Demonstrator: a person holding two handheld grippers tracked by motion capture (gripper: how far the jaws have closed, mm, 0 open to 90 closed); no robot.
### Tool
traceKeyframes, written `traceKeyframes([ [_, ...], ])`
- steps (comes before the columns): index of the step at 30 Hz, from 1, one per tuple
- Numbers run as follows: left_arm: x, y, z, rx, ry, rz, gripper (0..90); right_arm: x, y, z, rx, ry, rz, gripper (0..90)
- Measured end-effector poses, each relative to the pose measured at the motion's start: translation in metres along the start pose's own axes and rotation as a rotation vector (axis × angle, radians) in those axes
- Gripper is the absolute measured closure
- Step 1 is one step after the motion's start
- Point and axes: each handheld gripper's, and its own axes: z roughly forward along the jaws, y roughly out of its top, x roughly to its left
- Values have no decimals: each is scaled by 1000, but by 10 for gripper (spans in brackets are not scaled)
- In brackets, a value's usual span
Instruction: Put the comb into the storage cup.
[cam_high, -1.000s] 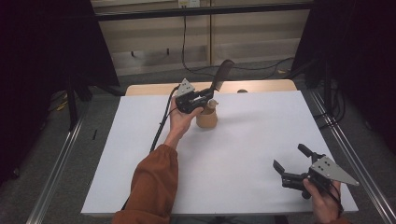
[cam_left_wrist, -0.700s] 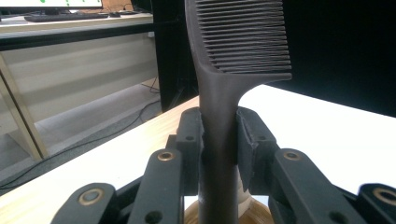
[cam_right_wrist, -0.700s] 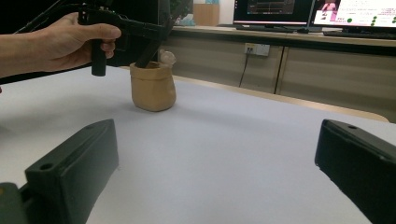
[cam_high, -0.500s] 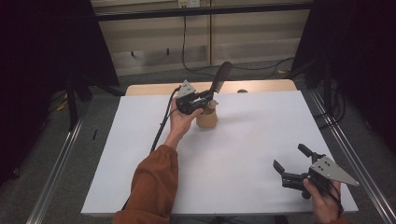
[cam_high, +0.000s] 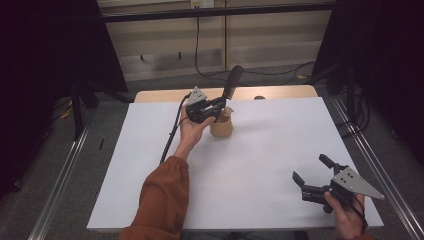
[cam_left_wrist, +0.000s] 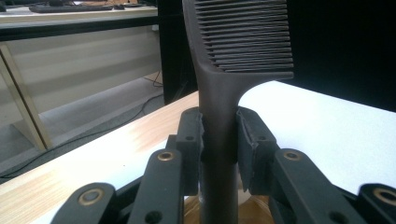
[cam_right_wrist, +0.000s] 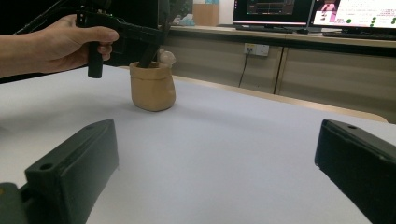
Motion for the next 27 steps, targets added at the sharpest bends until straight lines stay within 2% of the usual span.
traceKeyframes([
  [4,-2,-1,1,12,-24,1,728,0,0,0,0,-1,1,0],
  [9,-1,0,0,17,-19,2,728,0,0,0,-1,2,-1,0],
  [13,-4,-1,1,35,-27,20,728,0,0,0,0,1,-2,0],
  [18,-4,-1,-2,41,-30,17,728,1,0,0,1,4,0,0],
  [27,-3,-7,-6,64,-15,24,728,1,0,0,-2,3,-2,0],
])
